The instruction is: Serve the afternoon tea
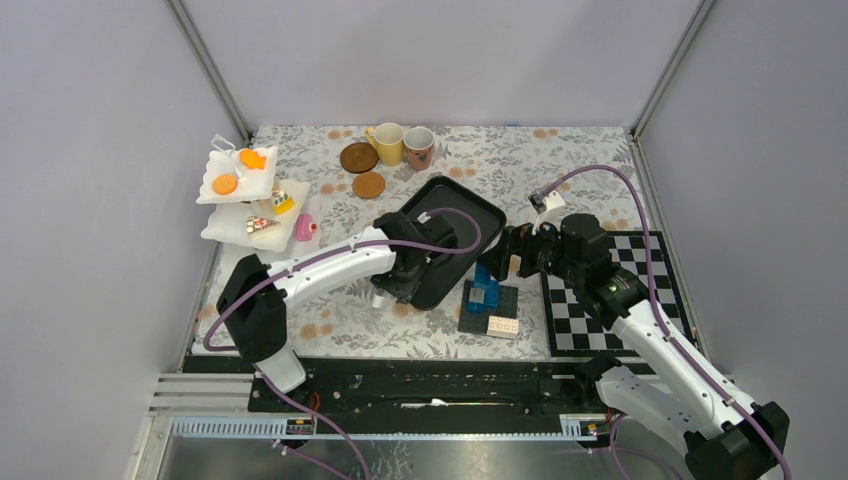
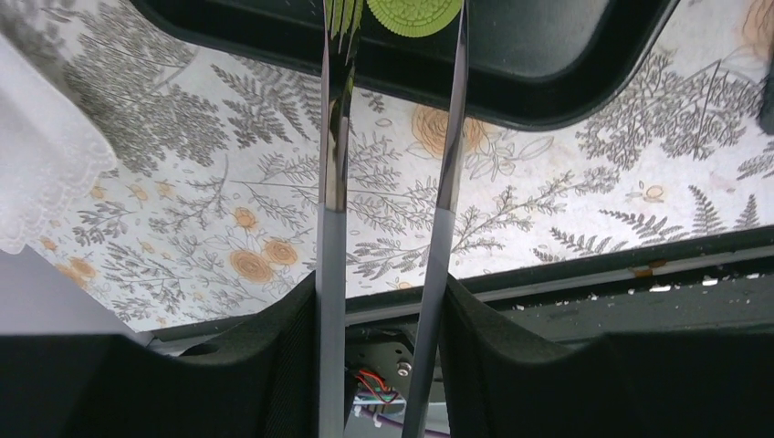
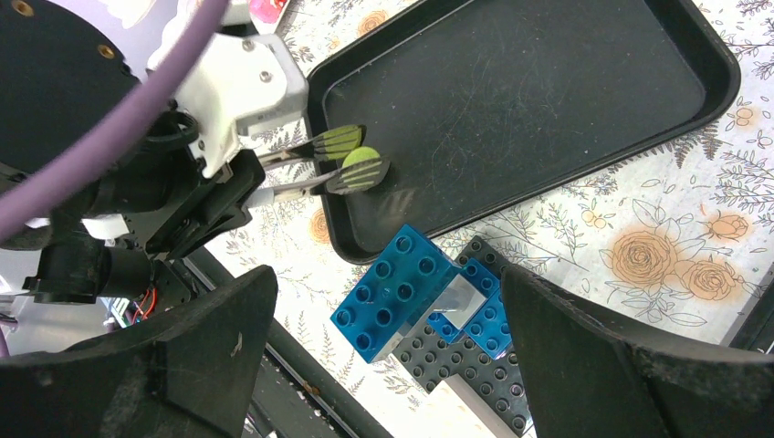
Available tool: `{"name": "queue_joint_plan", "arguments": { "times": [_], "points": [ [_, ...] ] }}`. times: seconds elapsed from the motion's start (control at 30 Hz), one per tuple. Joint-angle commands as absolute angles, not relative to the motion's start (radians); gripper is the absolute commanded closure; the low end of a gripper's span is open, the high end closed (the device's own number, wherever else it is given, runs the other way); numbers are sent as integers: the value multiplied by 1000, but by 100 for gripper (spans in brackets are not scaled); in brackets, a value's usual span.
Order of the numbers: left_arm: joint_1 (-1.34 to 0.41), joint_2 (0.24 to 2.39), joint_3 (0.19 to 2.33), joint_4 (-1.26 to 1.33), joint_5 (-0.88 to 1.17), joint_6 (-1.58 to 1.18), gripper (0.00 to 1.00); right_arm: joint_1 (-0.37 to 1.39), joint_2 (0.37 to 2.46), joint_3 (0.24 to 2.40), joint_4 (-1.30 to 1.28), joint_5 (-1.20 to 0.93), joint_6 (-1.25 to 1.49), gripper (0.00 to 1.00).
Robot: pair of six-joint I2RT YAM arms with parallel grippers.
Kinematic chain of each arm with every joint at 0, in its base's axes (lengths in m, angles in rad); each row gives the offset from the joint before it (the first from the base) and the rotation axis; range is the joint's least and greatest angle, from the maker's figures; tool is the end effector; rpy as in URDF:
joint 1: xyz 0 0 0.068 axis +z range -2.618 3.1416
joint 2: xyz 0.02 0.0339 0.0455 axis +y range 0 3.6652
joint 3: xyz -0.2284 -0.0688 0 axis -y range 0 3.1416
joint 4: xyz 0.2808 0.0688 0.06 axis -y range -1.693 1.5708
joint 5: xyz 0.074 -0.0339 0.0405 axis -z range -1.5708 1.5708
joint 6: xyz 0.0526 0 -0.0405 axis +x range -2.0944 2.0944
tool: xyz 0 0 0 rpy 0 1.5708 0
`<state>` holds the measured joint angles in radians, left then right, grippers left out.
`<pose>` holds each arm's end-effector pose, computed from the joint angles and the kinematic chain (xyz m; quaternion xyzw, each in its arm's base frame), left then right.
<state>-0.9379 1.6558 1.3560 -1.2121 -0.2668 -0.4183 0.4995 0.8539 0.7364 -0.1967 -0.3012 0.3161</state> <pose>0.2080 -0.2601 0.1909 0.2507 0.9584 0.0852 0.1061 0.2330 0.1449 0.2740 -0.1611 0.7884 0.3419 0.4853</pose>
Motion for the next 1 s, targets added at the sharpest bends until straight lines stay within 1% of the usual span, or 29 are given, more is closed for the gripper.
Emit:
{"name": "queue_joint_plan", "arguments": {
  "times": [0.0, 0.2, 0.53, 0.77, 0.97],
  "points": [
    [-934, 1590, 1430, -1201, -365, -437, 80, 506, 852, 738, -160, -311, 321, 0],
    [-933, 1543, 1491, -1223, -479, -459, 85, 506, 850, 732, -160, -301, 319, 0],
    [-892, 1387, 1649, -1360, -753, -518, 85, 506, 829, 742, -156, -241, 321, 0],
    [-706, 1298, 1749, -1388, -823, -452, 85, 506, 800, 746, -156, -203, 314, 0],
    [-497, 1238, 1759, -1336, -800, -319, 83, 507, 799, 747, -157, -206, 312, 0]
  ]
}}
